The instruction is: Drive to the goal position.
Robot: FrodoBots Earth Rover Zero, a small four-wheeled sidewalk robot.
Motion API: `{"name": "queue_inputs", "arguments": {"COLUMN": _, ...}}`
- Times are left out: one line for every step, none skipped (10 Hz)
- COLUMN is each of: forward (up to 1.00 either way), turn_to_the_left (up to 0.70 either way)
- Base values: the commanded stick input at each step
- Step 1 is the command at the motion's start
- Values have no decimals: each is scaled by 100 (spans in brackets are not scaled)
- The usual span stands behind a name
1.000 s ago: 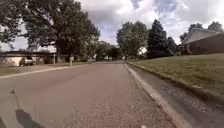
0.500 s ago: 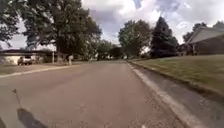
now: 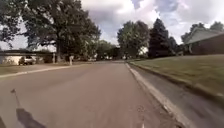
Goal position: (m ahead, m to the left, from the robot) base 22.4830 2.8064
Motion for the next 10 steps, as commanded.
{"name": "queue_inputs", "arguments": {"forward": 100, "turn_to_the_left": 0}}
{"name": "queue_inputs", "arguments": {"forward": 100, "turn_to_the_left": 0}}
{"name": "queue_inputs", "arguments": {"forward": 100, "turn_to_the_left": 0}}
{"name": "queue_inputs", "arguments": {"forward": 100, "turn_to_the_left": -6}}
{"name": "queue_inputs", "arguments": {"forward": 100, "turn_to_the_left": -31}}
{"name": "queue_inputs", "arguments": {"forward": 100, "turn_to_the_left": -32}}
{"name": "queue_inputs", "arguments": {"forward": 100, "turn_to_the_left": 0}}
{"name": "queue_inputs", "arguments": {"forward": 100, "turn_to_the_left": 0}}
{"name": "queue_inputs", "arguments": {"forward": 100, "turn_to_the_left": 0}}
{"name": "queue_inputs", "arguments": {"forward": 100, "turn_to_the_left": 0}}
